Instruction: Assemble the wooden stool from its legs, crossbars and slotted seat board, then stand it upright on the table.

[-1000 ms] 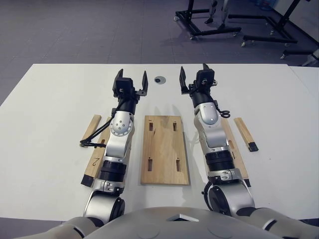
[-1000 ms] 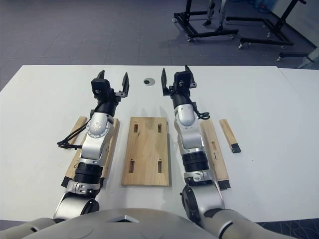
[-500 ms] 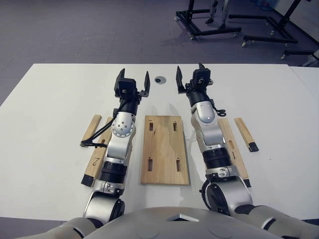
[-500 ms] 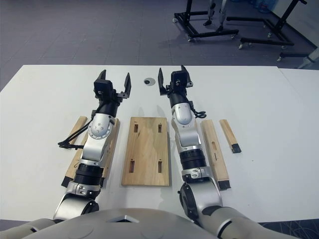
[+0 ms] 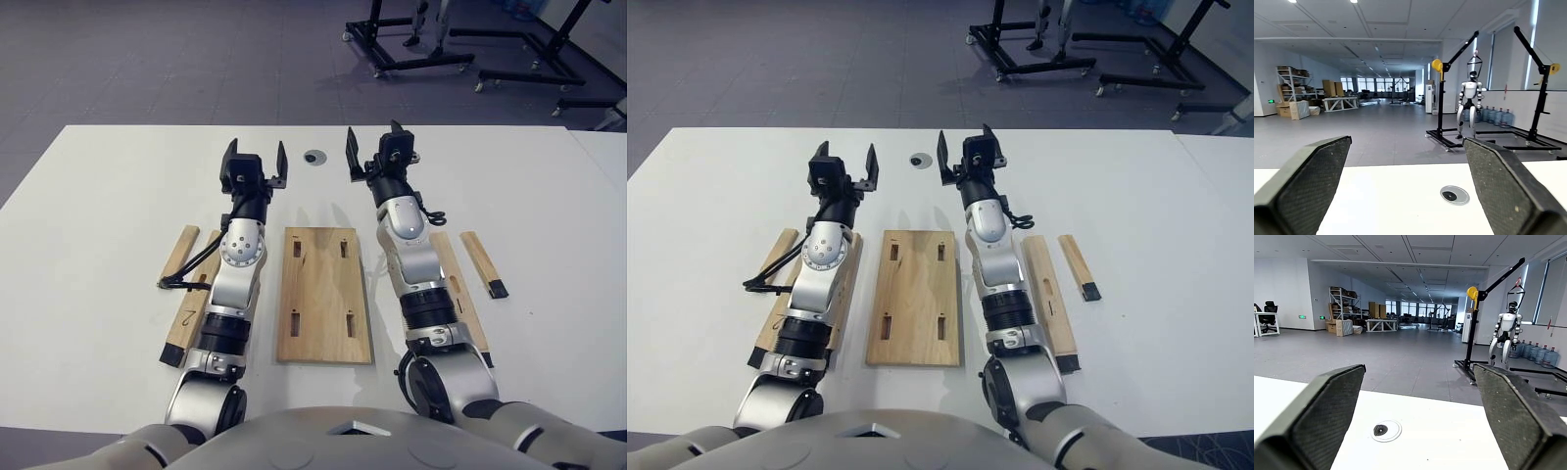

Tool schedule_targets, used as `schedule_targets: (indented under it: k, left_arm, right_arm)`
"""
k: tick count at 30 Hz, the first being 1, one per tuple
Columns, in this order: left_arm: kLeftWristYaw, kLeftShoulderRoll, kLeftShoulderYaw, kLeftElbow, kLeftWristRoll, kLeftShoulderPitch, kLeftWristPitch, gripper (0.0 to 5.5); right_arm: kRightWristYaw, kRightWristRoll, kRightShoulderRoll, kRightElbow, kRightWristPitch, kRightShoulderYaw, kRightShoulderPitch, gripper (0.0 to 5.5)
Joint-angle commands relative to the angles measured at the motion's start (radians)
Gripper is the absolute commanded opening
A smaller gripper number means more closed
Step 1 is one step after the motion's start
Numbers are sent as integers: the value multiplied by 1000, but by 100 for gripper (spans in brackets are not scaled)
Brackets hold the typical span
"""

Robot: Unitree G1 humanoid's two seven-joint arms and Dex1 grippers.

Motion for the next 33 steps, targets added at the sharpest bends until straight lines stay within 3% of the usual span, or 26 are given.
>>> schedule_targets:
  k: [1, 11, 15, 21, 28, 33]
  left_arm:
    - [-7, 3, -3, 17, 5, -12, 22, 420]
    - [-54, 0, -13, -25, -16, 11, 13, 420]
    - [-74, -1, -15, -45, -30, 13, -7, 420]
    - [-55, 2, 0, -104, -21, 50, 4, 420]
    - [-38, -20, -31, -160, -24, 93, 18, 420]
    - [-3, -31, -50, -200, -18, 130, 28, 420]
  right_arm:
    - [3, -4, 3, 0, -6, 6, -23, 405]
    - [-3, -13, 3, -15, 5, 15, -8, 405]
    - [-53, 36, -12, -64, 179, -69, -20, 405]
    - [56, 150, -184, -313, 391, -213, 74, 405]
    - [244, 315, -383, -240, 518, -435, 281, 405]
    - [340, 328, -440, -273, 580, -394, 384, 405]
